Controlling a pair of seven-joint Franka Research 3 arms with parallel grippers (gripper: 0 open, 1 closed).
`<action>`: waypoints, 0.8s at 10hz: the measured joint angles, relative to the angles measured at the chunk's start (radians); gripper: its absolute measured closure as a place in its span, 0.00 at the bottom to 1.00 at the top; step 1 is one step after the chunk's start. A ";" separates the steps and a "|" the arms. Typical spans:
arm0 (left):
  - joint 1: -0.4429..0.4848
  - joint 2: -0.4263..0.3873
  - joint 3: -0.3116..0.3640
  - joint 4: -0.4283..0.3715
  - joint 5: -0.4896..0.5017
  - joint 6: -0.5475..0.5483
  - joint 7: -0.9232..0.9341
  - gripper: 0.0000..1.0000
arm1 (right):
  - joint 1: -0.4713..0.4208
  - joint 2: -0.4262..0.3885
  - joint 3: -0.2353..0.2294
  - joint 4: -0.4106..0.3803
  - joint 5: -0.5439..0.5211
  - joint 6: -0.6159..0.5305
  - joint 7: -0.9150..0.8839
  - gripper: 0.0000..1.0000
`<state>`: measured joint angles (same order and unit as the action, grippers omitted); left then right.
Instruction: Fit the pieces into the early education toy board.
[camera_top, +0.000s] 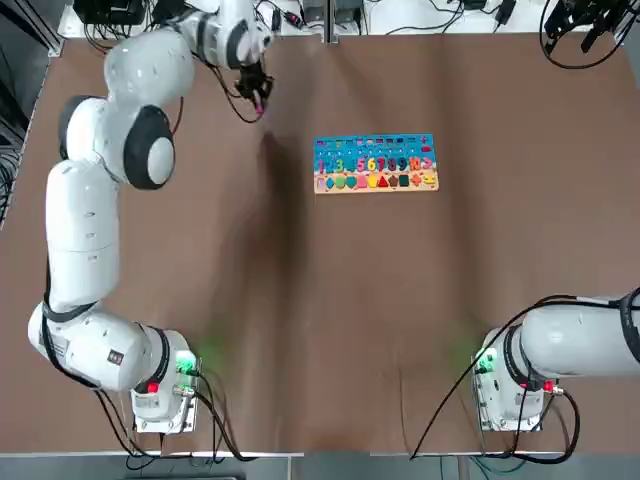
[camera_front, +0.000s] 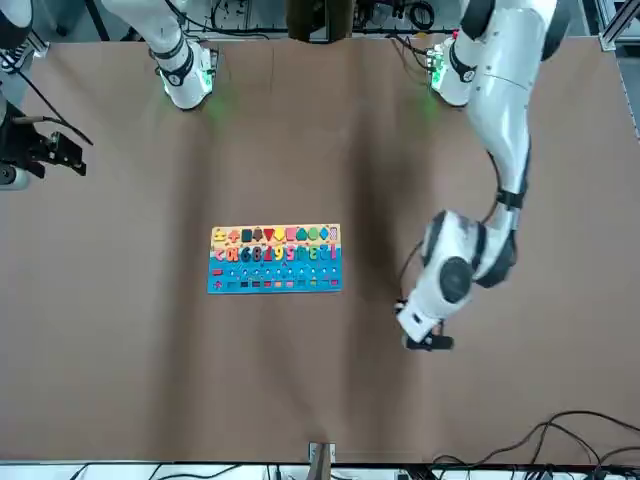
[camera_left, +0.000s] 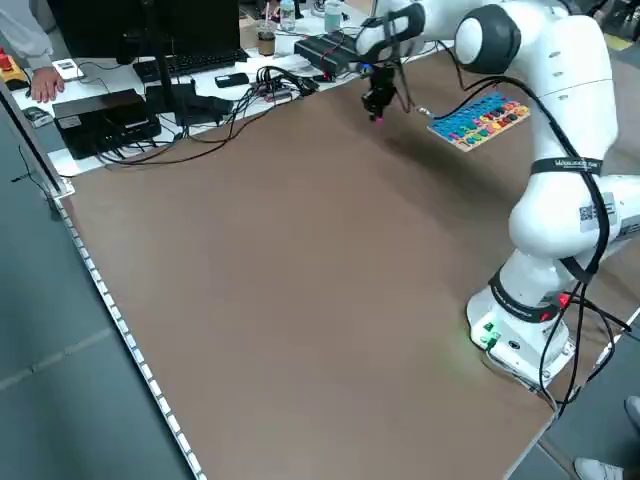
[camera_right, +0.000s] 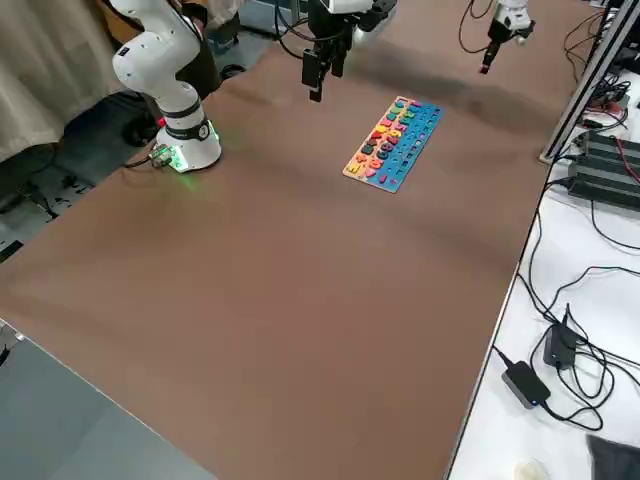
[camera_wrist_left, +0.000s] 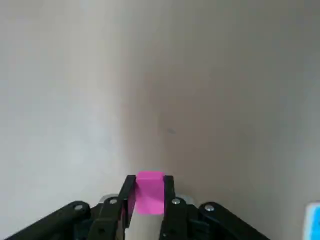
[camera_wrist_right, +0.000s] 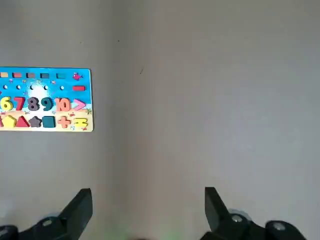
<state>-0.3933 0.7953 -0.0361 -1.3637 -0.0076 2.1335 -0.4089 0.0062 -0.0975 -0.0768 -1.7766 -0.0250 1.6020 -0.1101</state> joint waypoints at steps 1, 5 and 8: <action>-0.054 -0.003 0.000 -0.003 0.000 0.000 -0.057 0.74 | 0.000 0.000 0.000 0.000 0.000 0.000 0.000 0.01; -0.243 -0.010 0.001 -0.006 0.000 0.000 -0.264 0.74 | 0.000 0.000 0.000 0.000 0.000 0.000 0.000 0.01; -0.335 -0.012 0.000 -0.032 0.000 -0.003 -0.357 0.74 | 0.000 0.000 0.000 0.000 0.000 0.000 0.000 0.01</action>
<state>-0.7288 0.7836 -0.0357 -1.3956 -0.0076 2.1308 -0.7661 0.0061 -0.0973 -0.0768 -1.7770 -0.0250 1.6020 -0.1101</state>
